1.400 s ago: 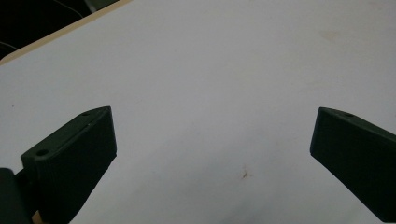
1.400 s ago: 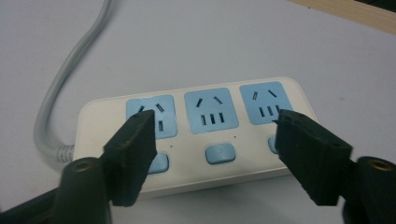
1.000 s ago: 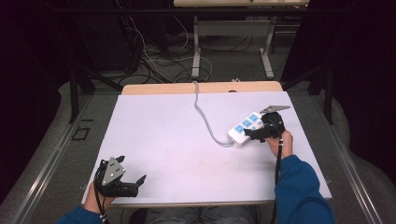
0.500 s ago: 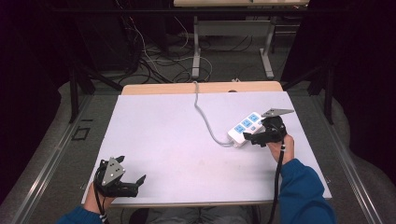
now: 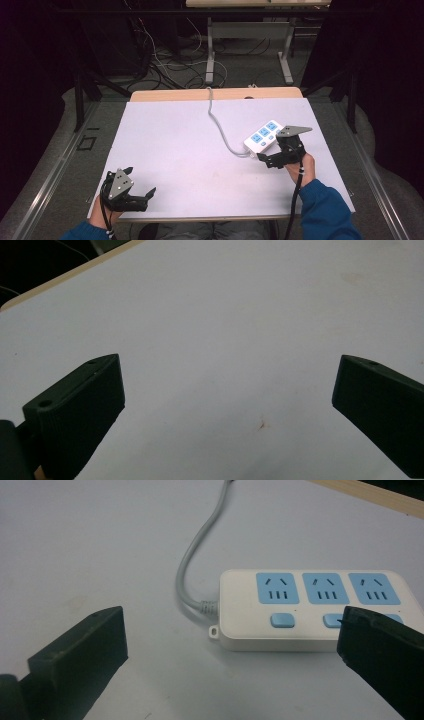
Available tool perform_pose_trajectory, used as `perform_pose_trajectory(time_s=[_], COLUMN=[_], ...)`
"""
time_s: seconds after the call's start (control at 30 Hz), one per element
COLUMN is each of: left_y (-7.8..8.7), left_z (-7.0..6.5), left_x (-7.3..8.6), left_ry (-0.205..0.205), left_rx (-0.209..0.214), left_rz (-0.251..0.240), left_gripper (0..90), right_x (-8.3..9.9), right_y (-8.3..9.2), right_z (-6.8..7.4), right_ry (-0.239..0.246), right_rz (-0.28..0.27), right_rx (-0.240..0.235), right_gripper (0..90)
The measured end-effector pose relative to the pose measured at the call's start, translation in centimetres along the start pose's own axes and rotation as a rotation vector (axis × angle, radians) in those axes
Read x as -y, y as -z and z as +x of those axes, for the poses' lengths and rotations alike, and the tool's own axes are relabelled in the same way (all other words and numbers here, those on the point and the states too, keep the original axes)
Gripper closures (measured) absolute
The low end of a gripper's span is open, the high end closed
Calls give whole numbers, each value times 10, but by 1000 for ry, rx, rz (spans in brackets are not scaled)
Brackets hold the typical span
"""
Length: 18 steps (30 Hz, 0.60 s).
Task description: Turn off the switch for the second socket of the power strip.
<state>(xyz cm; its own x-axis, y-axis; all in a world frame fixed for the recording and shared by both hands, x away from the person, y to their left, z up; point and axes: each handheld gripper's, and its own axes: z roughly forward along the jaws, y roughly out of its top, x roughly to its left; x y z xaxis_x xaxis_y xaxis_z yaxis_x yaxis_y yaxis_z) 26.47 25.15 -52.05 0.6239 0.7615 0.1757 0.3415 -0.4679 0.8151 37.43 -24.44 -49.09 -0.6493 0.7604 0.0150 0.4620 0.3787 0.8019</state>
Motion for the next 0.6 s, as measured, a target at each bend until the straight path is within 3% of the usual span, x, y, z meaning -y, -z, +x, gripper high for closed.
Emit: perform_pose_trajectory(time_s=[0.6], left_y=[0], left_z=[0], left_x=[0], left_ry=[-7], left_rx=[-1], left_rz=[1], left_gripper=[5], right_x=[14], right_y=[13], right_z=[37], right_ry=[93], right_rz=[33], right_rx=[-29], right_gripper=[0])
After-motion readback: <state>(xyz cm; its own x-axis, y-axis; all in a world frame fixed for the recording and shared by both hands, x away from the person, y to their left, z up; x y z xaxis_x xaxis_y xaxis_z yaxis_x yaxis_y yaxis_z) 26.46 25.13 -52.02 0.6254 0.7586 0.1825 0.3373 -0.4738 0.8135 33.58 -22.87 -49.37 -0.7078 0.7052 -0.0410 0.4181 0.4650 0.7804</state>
